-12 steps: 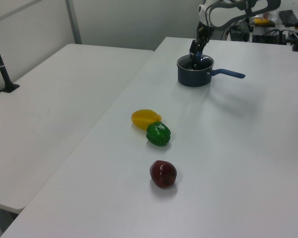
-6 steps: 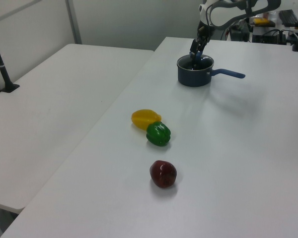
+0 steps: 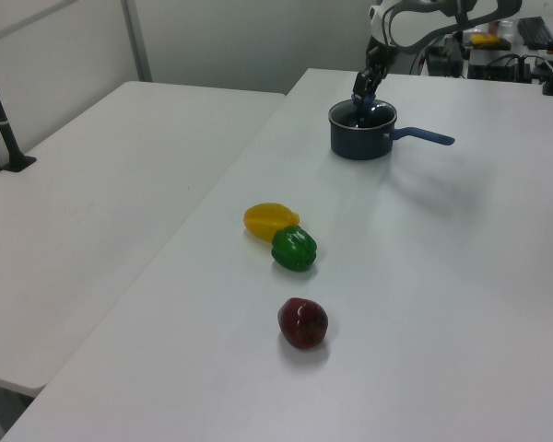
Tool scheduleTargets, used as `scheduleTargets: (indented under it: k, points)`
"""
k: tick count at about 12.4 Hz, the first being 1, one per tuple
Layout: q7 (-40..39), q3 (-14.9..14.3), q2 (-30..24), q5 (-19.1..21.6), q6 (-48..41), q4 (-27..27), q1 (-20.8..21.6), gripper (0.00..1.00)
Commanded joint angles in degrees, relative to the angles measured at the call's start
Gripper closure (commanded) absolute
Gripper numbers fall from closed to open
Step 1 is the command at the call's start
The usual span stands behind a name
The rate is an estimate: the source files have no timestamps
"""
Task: Open lid
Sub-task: 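Lift the glass lid off the saucepan and carry it beside the pan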
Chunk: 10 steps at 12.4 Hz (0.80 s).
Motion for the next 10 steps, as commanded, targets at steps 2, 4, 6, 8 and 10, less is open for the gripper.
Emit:
scheduleTargets:
  k: [2,4,6,8,10]
  points:
    - [0.29,-0.3,-3.16,1.19,-3.55,0.05,0.38,0.48]
    - [0.38,-0.3,-4.74,1.19,-5.14,0.05,0.64,0.48]
    - [0.38,-0.3,-6.41,1.01,-7.5,-0.04,0.64,0.48]
    - [0.12,-0.3,-7.91,0.4,-10.32,-0.04,-0.06,0.48]
    - [-0.84,-0.65,-9.4,0.14,-11.12,-0.82,-2.33,0.48]
